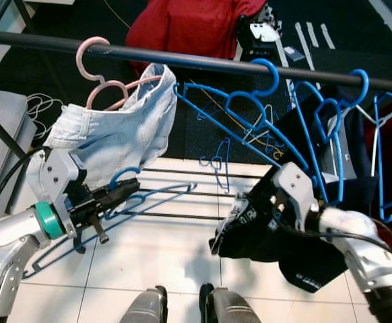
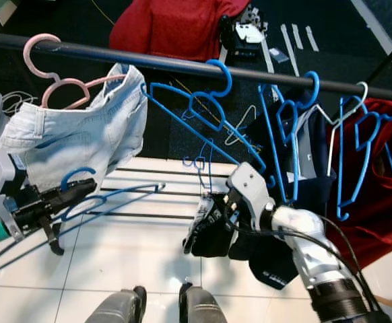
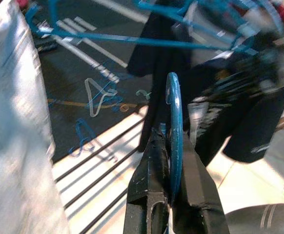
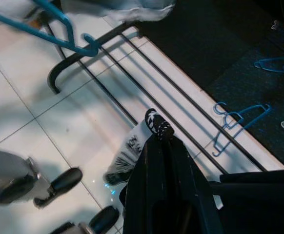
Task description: Hang hanger
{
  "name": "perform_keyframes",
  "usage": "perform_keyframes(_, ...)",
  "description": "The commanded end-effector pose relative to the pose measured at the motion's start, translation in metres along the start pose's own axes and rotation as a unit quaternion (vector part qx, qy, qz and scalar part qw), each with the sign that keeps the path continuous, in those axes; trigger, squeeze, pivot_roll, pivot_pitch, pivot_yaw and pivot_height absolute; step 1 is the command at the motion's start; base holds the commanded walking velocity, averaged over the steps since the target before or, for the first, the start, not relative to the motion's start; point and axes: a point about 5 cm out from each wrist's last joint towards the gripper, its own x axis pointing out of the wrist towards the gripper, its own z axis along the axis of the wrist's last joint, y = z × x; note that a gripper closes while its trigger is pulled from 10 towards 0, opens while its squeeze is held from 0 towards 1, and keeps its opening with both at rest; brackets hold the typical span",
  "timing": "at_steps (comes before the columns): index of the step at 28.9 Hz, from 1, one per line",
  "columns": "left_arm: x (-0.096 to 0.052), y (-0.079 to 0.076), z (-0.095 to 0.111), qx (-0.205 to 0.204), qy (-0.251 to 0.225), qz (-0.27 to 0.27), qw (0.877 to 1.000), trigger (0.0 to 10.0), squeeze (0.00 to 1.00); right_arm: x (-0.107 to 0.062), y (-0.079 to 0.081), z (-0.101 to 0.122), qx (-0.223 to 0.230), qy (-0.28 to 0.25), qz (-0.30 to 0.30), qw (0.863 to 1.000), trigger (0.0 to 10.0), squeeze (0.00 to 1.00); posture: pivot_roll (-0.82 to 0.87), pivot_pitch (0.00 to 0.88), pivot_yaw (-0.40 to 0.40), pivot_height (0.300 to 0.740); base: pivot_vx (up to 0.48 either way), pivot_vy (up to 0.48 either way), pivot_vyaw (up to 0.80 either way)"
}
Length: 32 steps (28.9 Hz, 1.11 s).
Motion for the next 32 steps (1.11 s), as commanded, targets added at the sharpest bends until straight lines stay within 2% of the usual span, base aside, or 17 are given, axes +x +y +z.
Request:
perform_keyframes(1, 0.002, -0.007, -0.002, -0.01, 0.002, -0.022, 1.0, 10.0, 0.0, -0.001, -0.003, -0.005, 0.013, 0.002, -0.011, 1.0, 10.0, 0.0, -0.06, 0.148, -0.022, 0.74, 0.0, 0.0, 0.0)
perform_keyframes(3, 0.011, -0.026, -0.012, -0.029, 0.008, -0.056, 0.998, 10.0, 0.0, 0.018, -0.003, 0.012, 0.024, -0.041, -0.025, 0.999, 10.0, 0.0, -0.06, 0.143, -0.019, 0.74, 0.0, 0.0, 0.0)
perform_keyframes(6, 0.017, -0.035, -0.017, -0.037, 0.009, -0.069, 0.997, 10.0, 0.0, 0.028, 0.0, 0.021, 0.026, -0.06, -0.02, 0.998, 10.0, 0.0, -0.06, 0.139, -0.019, 0.74, 0.0, 0.0, 0.0)
perform_keyframes(12, 0.019, -0.037, -0.018, -0.04, 0.01, -0.071, 0.997, 10.0, 0.0, 0.03, 0.002, 0.024, 0.027, -0.066, -0.015, 0.997, 10.0, 0.0, -0.06, 0.139, -0.019, 0.74, 0.0, 0.0, 0.0)
perform_keyframes(15, 0.028, -0.038, -0.026, -0.028, 0.017, -0.047, 0.998, 10.0, 0.0, 0.037, 0.015, 0.04, 0.018, -0.09, 0.028, 0.995, 10.0, 0.0, -0.06, 0.136, -0.023, 0.74, 0.0, 0.0, 0.0)
perform_keyframes(17, 0.032, -0.032, -0.028, -0.013, 0.019, -0.014, 1.0, 10.0, 0.0, 0.035, 0.02, 0.044, 0.009, -0.094, 0.051, 0.994, 10.0, 0.0, -0.06, 0.136, -0.027, 0.74, 0.0, 0.0, 0.0)
perform_keyframes(22, 0.027, -0.027, -0.027, 0.002, 0.023, 0.003, 1.0, 10.0, 0.0, 0.023, 0.025, 0.031, -0.025, -0.064, 0.082, 0.994, 10.0, 0.0, -0.06, 0.136, -0.03, 0.74, 0.0, 0.0, 0.0)
perform_keyframes(27, 0.023, -0.018, -0.026, 0.014, 0.026, 0.028, 0.999, 10.0, 0.0, 0.013, 0.028, 0.023, -0.025, -0.05, 0.106, 0.993, 10.0, 0.0, -0.06, 0.139, -0.029, 0.74, 0.0, 0.0, 0.0)
perform_keyframes(32, 0.023, -0.017, -0.026, 0.016, 0.027, 0.027, 0.999, 10.0, 0.0, 0.009, 0.032, 0.022, -0.031, -0.045, 0.121, 0.991, 10.0, 0.0, -0.07, 0.138, -0.027, 0.74, 0.0, 0.0, 0.0)
